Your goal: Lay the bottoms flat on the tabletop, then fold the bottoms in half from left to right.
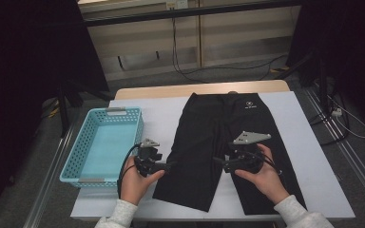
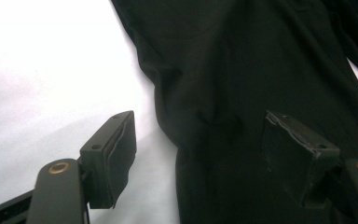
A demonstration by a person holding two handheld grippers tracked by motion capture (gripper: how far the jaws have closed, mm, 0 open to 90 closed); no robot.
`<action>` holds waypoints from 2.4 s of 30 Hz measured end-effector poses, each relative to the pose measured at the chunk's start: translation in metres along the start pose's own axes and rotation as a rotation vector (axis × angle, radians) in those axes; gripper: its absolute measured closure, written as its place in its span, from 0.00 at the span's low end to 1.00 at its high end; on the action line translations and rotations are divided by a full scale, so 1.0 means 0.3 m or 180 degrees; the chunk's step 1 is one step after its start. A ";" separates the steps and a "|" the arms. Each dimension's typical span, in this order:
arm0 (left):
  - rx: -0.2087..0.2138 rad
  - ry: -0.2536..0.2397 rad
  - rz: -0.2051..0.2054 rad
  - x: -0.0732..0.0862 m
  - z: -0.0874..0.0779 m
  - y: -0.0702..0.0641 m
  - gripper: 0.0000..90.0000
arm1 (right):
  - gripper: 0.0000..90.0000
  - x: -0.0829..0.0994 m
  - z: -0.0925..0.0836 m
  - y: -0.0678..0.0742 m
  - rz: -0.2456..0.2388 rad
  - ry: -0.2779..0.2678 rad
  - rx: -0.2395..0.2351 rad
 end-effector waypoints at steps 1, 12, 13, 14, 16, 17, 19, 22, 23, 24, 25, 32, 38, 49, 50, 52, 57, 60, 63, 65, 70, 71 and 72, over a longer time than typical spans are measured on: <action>-0.0010 0.0010 0.0013 0.001 -0.001 0.001 0.30 | 0.19 0.001 0.000 -0.001 -0.0001 0.0004 0.0001; -0.0015 0.0041 0.0038 0.006 0.000 0.002 0.29 | 0.19 0.001 -0.004 -0.002 0.0009 -0.0007 -0.0004; -0.0022 0.0015 0.0023 0.004 -0.002 0.002 0.29 | 0.19 0.001 -0.003 -0.004 0.0000 -0.0005 -0.0001; -0.0031 -0.0009 0.0023 0.002 -0.002 0.002 0.29 | 0.19 0.002 -0.002 -0.004 0.0001 0.0005 0.0002; -0.0050 -0.0019 0.0051 0.003 -0.002 0.001 0.29 | 0.19 0.001 -0.002 -0.004 -0.0002 -0.0005 0.0003; -0.0057 0.0025 0.0074 0.008 -0.002 0.001 0.30 | 0.19 0.000 -0.003 -0.003 -0.0003 -0.0010 0.0000; -0.0072 0.0076 0.0111 0.016 0.002 0.004 0.31 | 0.19 0.000 -0.005 -0.003 0.0001 -0.0007 0.0005; -0.0119 0.0065 0.0161 0.019 0.012 0.012 0.33 | 0.19 0.000 -0.004 -0.004 0.0002 -0.0008 0.0003; -0.0133 0.0067 0.0178 0.022 0.015 0.015 0.34 | 0.19 0.000 -0.004 -0.005 0.0003 -0.0010 0.0004; -0.0150 0.0089 0.0204 0.025 0.017 0.018 0.35 | 0.19 0.000 -0.004 -0.006 0.0002 -0.0011 0.0005; -0.0178 0.0092 0.0207 0.028 0.020 0.021 0.36 | 0.19 0.000 -0.005 -0.006 0.0003 -0.0011 0.0007; -0.0242 0.0142 0.0283 0.043 0.038 0.021 0.40 | 0.19 -0.001 -0.006 -0.005 0.0002 -0.0015 0.0010; -0.0290 0.0176 0.0250 0.046 0.034 0.013 0.59 | 0.19 0.005 -0.003 -0.005 0.0001 0.0022 0.0006; -0.0177 0.0300 0.0157 0.059 0.033 -0.017 0.91 | 0.19 0.008 -0.001 -0.004 -0.0026 0.0039 0.0024; -0.0158 0.0309 0.0146 0.060 0.034 -0.021 0.93 | 0.19 0.008 -0.001 -0.004 -0.0030 0.0039 0.0027; -0.0117 0.0333 0.0121 0.062 0.035 -0.028 0.97 | 0.19 0.008 -0.002 -0.005 -0.0027 0.0039 0.0029; -0.0084 0.0328 0.0043 0.058 0.031 -0.029 0.98 | 0.19 0.006 -0.004 -0.006 -0.0020 0.0026 0.0030; -0.0061 0.0264 0.0028 0.047 0.021 -0.036 0.98 | 0.19 0.005 -0.006 -0.008 -0.0022 0.0014 0.0040; 0.0000 0.0211 -0.0007 0.035 0.008 -0.051 0.98 | 0.19 0.006 -0.005 -0.009 -0.0014 0.0014 0.0039; 0.0036 0.0182 -0.0004 0.029 0.001 -0.057 0.98 | 0.19 0.005 -0.006 -0.010 -0.0017 0.0008 0.0047; 0.0145 0.0120 0.0003 0.017 -0.003 -0.090 0.98 | 0.20 -0.006 -0.003 -0.020 -0.0002 -0.0029 0.0078; 0.0169 0.0119 0.0015 0.016 -0.004 -0.097 0.98 | 0.20 -0.008 -0.001 -0.022 0.0004 -0.0029 0.0086; 0.0182 0.0133 0.0037 0.015 -0.005 -0.103 0.98 | 0.20 -0.011 0.004 -0.025 0.0004 -0.0030 0.0096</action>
Point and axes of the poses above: each handheld gripper's, and its own axes: z roughly forward along the jaws, x roughly out of its underside, y roughly to its left, the point moved 8 cm from there along z, roughly forward along the jaws, and after that the axes turned 8 degrees about -z, right-handed, at the moved point
